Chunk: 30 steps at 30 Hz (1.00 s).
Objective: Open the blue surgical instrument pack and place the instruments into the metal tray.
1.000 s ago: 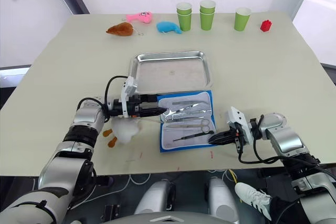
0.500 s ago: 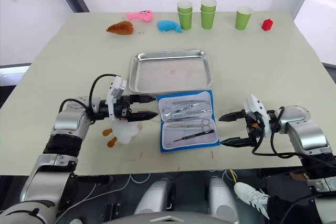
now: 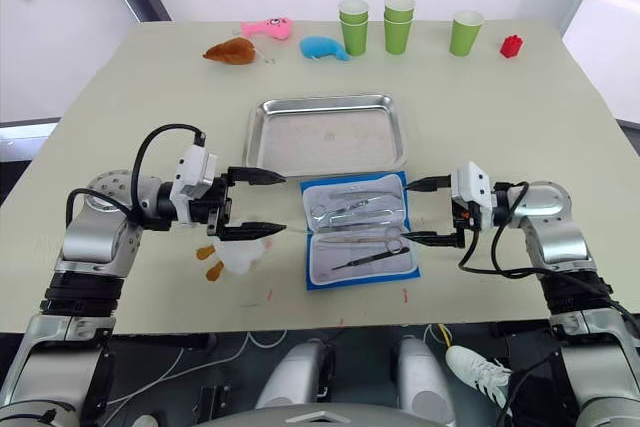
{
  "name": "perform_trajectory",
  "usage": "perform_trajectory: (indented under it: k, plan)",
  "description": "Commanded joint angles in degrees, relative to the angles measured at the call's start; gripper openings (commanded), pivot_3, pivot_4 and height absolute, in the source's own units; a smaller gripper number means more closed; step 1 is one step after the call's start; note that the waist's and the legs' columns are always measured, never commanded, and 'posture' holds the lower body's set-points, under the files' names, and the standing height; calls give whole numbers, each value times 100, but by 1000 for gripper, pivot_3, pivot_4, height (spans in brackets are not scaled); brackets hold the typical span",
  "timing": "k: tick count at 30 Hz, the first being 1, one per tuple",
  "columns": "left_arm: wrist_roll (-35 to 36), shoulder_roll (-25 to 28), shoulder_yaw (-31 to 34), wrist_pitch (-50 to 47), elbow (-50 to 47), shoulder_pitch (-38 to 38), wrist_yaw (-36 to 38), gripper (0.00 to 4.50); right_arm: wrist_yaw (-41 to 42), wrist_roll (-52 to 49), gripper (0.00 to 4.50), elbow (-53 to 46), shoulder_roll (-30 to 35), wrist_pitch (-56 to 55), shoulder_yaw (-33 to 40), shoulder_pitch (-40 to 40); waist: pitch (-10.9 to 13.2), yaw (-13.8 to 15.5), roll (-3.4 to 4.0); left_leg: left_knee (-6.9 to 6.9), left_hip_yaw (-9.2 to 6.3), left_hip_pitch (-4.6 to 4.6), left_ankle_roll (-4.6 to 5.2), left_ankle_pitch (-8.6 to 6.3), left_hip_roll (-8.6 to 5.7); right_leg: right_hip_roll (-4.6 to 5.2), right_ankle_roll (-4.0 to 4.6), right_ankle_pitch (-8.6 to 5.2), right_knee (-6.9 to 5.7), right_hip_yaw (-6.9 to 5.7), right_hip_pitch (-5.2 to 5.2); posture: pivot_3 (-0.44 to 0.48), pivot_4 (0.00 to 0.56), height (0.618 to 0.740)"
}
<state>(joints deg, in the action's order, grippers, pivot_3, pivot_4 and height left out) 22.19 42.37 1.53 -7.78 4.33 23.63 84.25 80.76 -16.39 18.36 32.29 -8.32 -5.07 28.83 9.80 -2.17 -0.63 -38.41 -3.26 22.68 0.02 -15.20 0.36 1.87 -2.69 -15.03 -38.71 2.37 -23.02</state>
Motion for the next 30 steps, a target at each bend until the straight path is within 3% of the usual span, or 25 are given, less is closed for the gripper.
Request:
perform_trajectory:
  k: [1, 20, 30]
  plan:
    - [149, 179, 126, 150, -329, -97, 91, 4500, -6, 145, 4461, 382, -111, -517, -47, 200, 1, -4, 1, 0, 0, 0, 0, 0, 0, -1, 0, 0, -1, 0, 0, 0, 150, 740]
    - [317, 173, 134, 130, -452, -400, -51, 4500, 277, 795, 4461, 2473, -685, -1136, -543, 727, 5, -23, 5, 0, 3, -4, 0, 0, 2, -5, 1, 0, -6, 4, -2, 0, 150, 740]
    - [320, 114, 144, 229, -281, -495, -138, 4500, 366, 923, 4461, 2658, -884, -1022, -718, 775, 3, -33, 2, 3, 8, -31, 0, 0, 3, -7, 2, 0, -8, 10, 18, 0, 150, 740]
